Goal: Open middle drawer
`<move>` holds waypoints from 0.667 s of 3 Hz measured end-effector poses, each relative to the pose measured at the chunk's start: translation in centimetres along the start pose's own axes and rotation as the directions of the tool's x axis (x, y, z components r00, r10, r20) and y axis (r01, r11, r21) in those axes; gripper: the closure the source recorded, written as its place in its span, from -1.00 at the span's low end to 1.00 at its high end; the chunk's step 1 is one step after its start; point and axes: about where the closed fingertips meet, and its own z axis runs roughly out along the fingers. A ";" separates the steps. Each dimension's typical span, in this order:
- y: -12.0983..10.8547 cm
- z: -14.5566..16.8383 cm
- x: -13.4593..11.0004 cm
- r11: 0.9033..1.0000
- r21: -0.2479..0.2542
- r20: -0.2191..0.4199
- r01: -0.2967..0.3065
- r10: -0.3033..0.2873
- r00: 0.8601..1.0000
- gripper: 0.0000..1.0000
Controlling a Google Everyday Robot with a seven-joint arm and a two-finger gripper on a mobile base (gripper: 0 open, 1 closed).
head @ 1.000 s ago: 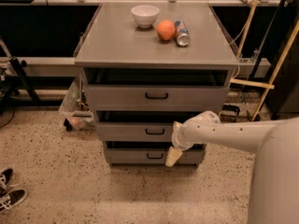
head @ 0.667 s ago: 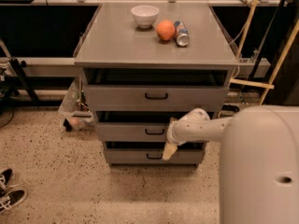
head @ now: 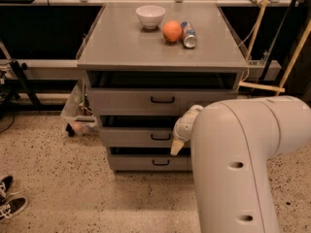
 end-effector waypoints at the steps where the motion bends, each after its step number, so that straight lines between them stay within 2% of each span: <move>1: 1.6 1.7 0.3 0.998 -0.044 0.032 -0.042 0.044 0.999 -1.00; 2: 2.2 5.6 2.5 0.992 -0.070 0.095 -0.108 0.114 0.989 -1.00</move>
Offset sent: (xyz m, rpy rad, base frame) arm 0.0432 -0.0541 -0.1345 0.2849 0.0688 -0.0777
